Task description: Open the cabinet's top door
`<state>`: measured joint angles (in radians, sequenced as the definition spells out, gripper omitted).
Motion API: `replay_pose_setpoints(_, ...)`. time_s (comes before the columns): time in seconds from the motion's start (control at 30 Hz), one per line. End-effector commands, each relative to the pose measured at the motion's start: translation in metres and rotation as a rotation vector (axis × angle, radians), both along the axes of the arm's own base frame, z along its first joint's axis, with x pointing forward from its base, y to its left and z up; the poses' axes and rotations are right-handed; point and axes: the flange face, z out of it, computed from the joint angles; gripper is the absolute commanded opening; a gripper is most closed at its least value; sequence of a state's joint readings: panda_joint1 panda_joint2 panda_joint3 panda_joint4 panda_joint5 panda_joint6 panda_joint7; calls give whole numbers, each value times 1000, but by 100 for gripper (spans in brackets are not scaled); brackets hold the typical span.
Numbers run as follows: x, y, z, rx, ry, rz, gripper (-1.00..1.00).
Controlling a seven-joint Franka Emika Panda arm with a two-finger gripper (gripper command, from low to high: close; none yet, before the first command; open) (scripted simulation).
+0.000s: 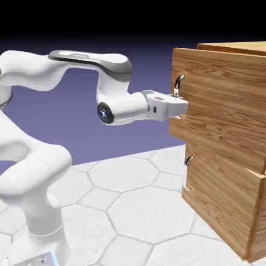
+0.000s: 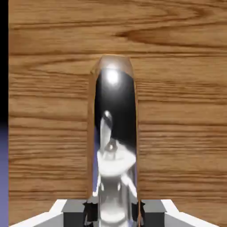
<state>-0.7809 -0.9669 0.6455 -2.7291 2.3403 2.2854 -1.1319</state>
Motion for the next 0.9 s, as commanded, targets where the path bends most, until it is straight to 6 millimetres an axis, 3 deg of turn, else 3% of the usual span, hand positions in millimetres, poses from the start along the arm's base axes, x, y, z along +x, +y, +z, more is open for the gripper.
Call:
replay_pose_setpoints(0.0,-7,-6,0,1,0,23,-100)
replay_pose_setpoints(0.47,-78,-99,0,1,0,357,-100)
replay_pose_setpoints(0.87,-115,-206,0,1,0,679,-100)
